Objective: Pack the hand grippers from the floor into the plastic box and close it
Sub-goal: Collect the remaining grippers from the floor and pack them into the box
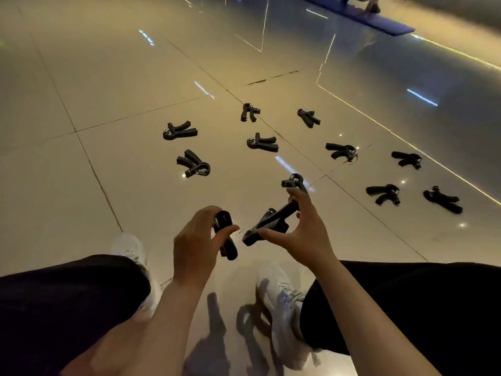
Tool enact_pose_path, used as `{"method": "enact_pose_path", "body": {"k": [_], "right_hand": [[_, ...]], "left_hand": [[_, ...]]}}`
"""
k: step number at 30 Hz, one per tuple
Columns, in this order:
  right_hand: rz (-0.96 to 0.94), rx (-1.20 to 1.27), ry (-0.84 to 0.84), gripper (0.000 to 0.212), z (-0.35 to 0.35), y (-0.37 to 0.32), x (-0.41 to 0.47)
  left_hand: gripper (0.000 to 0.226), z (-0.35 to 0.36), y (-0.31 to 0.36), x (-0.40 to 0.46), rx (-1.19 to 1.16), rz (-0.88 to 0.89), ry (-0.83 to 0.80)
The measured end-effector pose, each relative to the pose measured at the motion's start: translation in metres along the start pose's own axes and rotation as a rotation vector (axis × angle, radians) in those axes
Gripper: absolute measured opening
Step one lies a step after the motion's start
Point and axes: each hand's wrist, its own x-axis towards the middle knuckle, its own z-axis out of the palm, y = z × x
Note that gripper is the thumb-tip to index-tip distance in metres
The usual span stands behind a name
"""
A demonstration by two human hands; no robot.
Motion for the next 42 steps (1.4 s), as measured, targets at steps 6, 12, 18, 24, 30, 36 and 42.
{"method": "enact_pose_path", "body": {"k": [6,12,18,24,30,36,42], "right_hand": [[-0.103,0.060,0.268,0.082,-0.125,-0.011,-0.091],[-0.140,0.081,0.463,0.089,-0.221,-0.012,-0.188],[-0.141,0.093,0.582,0.086,-0.295,0.020,-0.304],[-0.023,0.039,0.730,0.088,-0.363,0.076,-0.420],[0.184,-0.004,0.810,0.084,-0.392,0.126,-0.512],[0.396,-0.108,0.610,0.083,-0.379,0.187,-0.583],[0.595,-0.223,0.381,0.088,-0.354,0.252,-0.634]], "left_hand": [[0.041,-0.018,0.118,-0.018,-0.053,0.211,0.160],[0.032,-0.024,0.251,-0.063,-0.280,0.420,0.148],[0.031,-0.007,0.375,-0.129,-0.338,0.691,0.123],[0.025,0.017,0.473,-0.207,-0.598,0.791,0.026],[0.028,0.034,0.534,-0.285,-0.708,0.865,-0.136],[0.028,0.055,0.536,-0.368,-0.653,0.794,-0.308],[0.029,0.066,0.526,-0.417,-0.428,0.767,-0.520]]}}
